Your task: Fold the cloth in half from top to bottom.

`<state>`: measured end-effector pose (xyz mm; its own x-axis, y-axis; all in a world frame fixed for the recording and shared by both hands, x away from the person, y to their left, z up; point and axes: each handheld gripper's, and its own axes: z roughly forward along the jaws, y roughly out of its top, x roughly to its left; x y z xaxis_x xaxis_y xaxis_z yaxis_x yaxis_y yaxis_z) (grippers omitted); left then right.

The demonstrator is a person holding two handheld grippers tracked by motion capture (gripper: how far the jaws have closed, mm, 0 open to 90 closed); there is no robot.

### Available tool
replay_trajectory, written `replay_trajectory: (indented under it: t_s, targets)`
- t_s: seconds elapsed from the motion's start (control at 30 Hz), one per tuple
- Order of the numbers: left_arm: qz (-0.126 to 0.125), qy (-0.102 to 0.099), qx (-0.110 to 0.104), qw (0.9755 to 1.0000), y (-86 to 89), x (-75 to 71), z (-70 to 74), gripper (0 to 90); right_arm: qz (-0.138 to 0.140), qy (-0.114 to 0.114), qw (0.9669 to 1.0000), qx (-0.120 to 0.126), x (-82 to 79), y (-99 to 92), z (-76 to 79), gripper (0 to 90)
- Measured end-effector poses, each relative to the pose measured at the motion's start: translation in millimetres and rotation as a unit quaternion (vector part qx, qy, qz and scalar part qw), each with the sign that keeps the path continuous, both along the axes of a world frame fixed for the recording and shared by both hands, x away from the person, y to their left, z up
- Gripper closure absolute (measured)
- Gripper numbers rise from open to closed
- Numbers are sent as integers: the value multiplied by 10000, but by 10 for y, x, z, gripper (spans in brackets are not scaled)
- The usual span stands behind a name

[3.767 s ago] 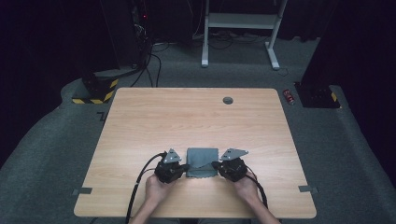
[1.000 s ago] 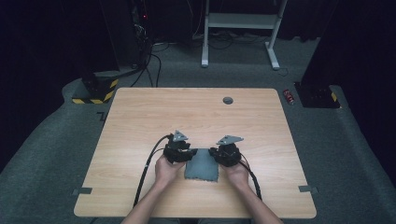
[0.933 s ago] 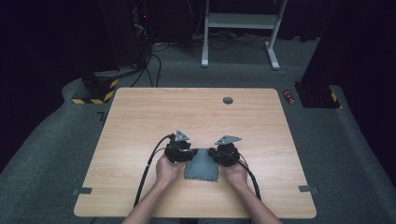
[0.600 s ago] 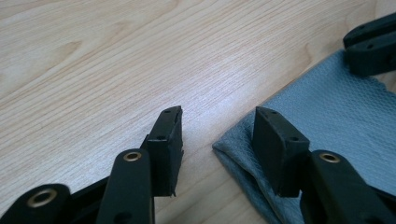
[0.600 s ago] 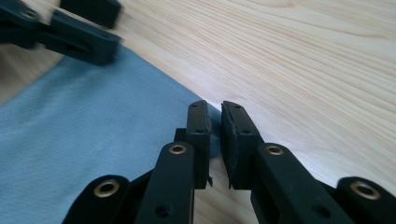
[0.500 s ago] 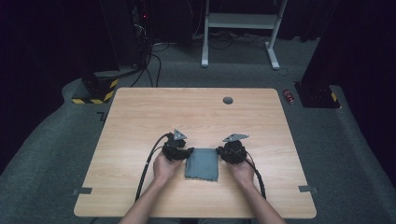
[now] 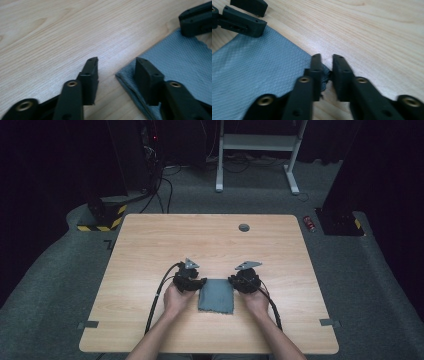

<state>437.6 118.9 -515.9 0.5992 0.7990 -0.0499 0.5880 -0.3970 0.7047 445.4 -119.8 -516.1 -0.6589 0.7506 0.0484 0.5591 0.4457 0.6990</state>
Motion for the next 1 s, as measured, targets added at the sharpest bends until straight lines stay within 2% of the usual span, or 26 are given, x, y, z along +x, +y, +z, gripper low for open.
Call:
replay_trajectory:
  t_s: [0.07,0.13,0.2,0.27,0.37,0.4,0.47,0.5,0.53,0.57,0.6,0.63,0.67,0.8,0.97,1.0]
  targets:
    - [-165,49,-23,9998,-19,-8,8,705,57,-27,10000,-75,-3,19,7,869]
    - [-281,184,-36,9994,-23,18,25,768,78,-16,9999,-112,5,30,16,882]
    - [-383,238,65,9990,-36,45,50,828,108,-59,9998,-172,15,39,29,886]
    - [-406,188,141,9989,-52,58,62,850,103,-175,9996,-202,15,53,57,889]
    - [-304,176,-30,9994,-12,129,60,856,74,-218,9995,-207,50,67,97,890]
    - [-282,197,-25,9994,-6,156,63,857,60,-232,9994,-230,83,82,112,890]
    - [-161,88,19,9998,-11,228,89,857,25,-261,9993,-262,138,110,127,890]
    - [-107,-48,37,9999,-2,249,100,856,-32,-251,9992,-304,183,140,132,890]
    - [-57,-97,37,9999,6,263,103,854,-62,-263,9991,-324,220,158,136,890]
    - [17,-56,-2,10000,20,288,96,849,-80,-276,9992,-288,241,164,134,890]
    - [59,-6,-29,10000,26,296,89,832,-122,-181,9995,-244,281,178,122,888]
    - [108,-14,-11,9999,40,294,83,807,-125,-180,9994,-282,299,189,112,886]
    - [118,3,-63,9999,47,278,79,762,-125,-157,9993,-328,319,206,92,884]
    - [126,-21,27,9999,74,170,67,623,-103,-136,9991,-394,342,222,44,880]
    - [224,-29,33,9997,138,42,-2,573,-83,-151,9990,-402,344,223,35,880]
    - [250,-62,119,9996,152,28,5,567,-82,-151,9990,-401,344,223,34,880]
